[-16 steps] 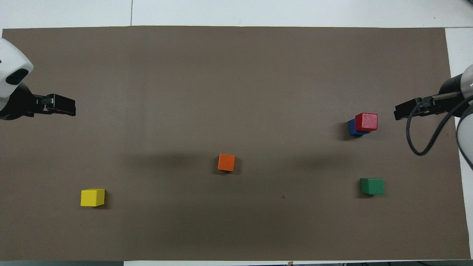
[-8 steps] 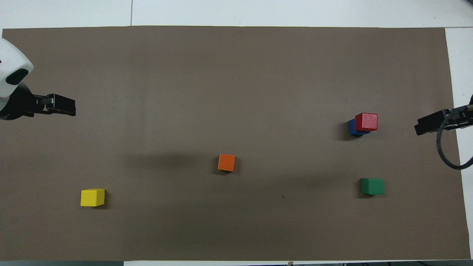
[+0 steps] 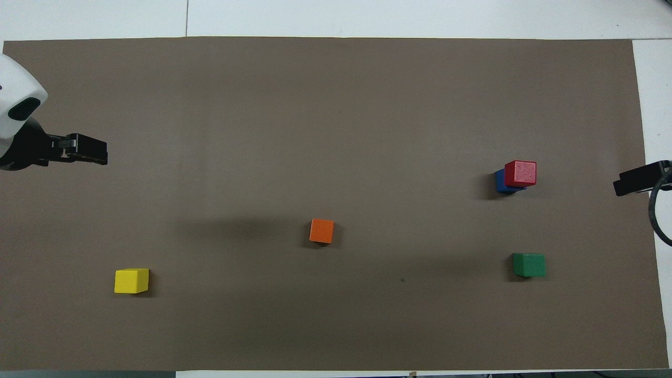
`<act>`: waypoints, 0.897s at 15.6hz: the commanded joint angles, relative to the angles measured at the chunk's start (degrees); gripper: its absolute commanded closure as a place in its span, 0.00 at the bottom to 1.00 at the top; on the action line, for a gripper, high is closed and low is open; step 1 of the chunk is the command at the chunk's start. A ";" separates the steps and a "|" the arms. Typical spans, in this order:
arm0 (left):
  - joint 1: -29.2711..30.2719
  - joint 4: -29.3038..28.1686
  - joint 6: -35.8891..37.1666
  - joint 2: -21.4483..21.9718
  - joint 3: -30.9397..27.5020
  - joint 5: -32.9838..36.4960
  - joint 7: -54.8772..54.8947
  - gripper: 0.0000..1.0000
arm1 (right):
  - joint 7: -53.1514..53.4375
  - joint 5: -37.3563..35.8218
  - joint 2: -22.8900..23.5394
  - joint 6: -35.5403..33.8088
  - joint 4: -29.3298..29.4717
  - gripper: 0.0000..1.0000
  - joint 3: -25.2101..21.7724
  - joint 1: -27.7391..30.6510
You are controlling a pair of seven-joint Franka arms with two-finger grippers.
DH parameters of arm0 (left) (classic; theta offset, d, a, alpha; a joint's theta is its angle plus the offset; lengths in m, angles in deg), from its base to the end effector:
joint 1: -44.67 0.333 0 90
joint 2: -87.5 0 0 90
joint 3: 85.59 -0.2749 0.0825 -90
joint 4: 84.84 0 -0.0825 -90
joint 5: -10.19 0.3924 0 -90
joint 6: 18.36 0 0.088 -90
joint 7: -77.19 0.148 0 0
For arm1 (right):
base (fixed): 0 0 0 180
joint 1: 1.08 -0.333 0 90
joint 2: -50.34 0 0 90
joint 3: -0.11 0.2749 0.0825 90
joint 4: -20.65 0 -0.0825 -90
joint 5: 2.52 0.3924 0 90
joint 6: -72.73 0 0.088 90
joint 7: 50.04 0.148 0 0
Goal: Transfer red block to right arm and stack on blue block
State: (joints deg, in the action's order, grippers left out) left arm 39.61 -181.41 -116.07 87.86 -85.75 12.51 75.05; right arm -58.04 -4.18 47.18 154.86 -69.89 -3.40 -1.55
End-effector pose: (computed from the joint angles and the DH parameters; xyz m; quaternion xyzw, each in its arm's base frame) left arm 0.5700 -0.0434 0.5024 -0.9994 0.0265 -0.0143 0.0192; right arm 0.5285 -0.0334 0.5569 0.9980 0.0420 -0.0469 0.0083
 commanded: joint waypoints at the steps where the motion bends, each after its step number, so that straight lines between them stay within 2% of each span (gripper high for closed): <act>1: -0.21 -1.17 0.41 1.14 -0.54 -1.01 0.46 0.00 | -1.49 -0.54 -0.44 0.84 -0.79 0.00 -0.35 0.21; 14: -0.21 -1.17 0.41 1.22 -0.54 -1.01 0.46 0.00 | -1.40 0.08 -0.70 1.11 -0.70 0.00 -0.62 0.30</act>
